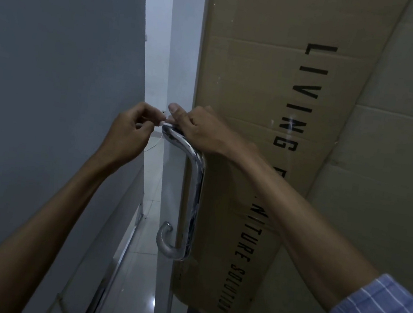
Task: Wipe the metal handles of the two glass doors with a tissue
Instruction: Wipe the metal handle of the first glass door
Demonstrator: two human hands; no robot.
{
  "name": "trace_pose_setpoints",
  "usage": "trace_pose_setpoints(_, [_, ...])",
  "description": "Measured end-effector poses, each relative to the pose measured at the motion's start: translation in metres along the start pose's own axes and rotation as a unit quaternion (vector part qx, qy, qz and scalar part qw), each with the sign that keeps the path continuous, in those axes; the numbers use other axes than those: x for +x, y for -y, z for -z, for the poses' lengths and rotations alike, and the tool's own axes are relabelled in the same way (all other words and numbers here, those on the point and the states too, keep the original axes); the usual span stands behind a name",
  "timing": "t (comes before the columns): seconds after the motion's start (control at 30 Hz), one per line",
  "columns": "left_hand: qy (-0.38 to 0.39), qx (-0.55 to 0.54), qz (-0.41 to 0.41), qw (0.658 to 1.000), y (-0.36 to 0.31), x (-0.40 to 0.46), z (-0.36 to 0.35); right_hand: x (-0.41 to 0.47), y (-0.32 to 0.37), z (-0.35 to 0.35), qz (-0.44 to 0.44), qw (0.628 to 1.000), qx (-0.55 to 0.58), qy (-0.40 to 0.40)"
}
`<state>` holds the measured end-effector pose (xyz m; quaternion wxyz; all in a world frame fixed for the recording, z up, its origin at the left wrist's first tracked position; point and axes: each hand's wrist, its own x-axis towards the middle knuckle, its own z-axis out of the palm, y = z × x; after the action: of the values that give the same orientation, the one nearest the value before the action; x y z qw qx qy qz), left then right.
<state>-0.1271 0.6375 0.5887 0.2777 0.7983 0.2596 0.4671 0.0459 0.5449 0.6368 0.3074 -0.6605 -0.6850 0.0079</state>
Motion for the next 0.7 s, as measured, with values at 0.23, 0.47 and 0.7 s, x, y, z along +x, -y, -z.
trace_pose_setpoints(0.23, [-0.027, 0.103, -0.103, 0.989, -0.011, -0.012, 0.009, -0.010, -0.005, -0.008, 0.021, 0.998, 0.052, -0.024])
trace_pose_setpoints(0.47, [-0.018, 0.096, -0.131, 0.987, -0.015, -0.027, 0.016, -0.023, -0.003, -0.021, 0.101, 0.985, -0.024, -0.135])
trace_pose_setpoints(0.7, [0.019, 0.105, -0.085, 0.991, -0.008, -0.014, 0.016, -0.042, 0.014, -0.033, 0.111, 0.975, -0.103, -0.162])
